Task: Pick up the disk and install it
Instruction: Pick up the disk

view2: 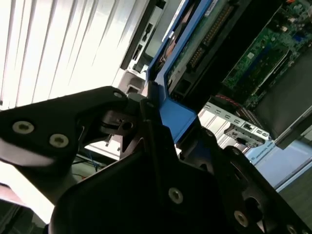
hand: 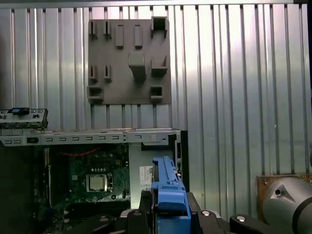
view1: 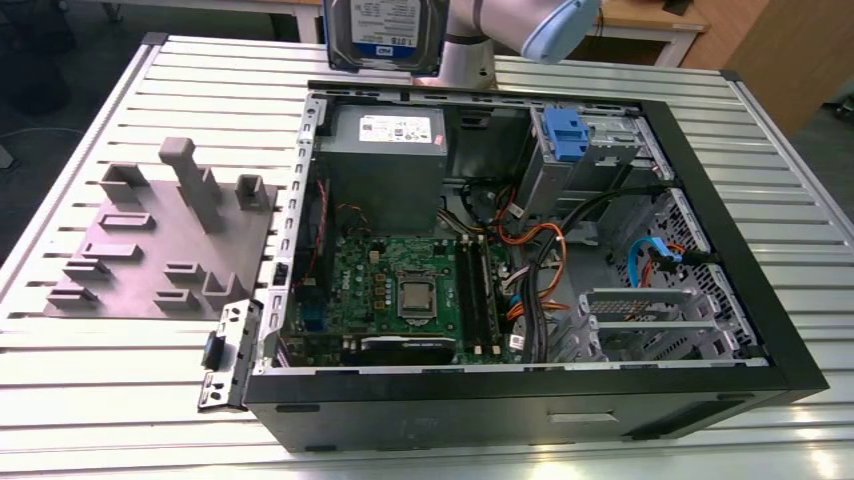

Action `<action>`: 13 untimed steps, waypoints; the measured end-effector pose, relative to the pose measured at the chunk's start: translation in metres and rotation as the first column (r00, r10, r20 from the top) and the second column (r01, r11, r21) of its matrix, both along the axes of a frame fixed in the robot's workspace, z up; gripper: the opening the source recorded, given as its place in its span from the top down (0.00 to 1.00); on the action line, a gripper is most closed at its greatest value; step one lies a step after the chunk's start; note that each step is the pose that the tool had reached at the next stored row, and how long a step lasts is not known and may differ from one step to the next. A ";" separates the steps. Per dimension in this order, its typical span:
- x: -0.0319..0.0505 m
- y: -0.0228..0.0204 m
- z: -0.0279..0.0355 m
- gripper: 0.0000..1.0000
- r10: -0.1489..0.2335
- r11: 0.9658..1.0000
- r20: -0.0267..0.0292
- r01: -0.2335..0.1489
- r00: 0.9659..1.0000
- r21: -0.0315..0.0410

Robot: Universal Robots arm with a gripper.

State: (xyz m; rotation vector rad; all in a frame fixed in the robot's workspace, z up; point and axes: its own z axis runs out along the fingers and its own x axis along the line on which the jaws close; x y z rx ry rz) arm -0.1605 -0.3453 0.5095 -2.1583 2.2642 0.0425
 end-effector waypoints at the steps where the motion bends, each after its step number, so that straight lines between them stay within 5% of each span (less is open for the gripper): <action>1: 0.0000 -0.0014 -0.0002 0.64 0.000 1.000 0.000 0.000 1.000 0.000; 13: 0.0000 -0.0015 -0.0002 0.64 0.000 1.000 0.000 0.000 1.000 0.000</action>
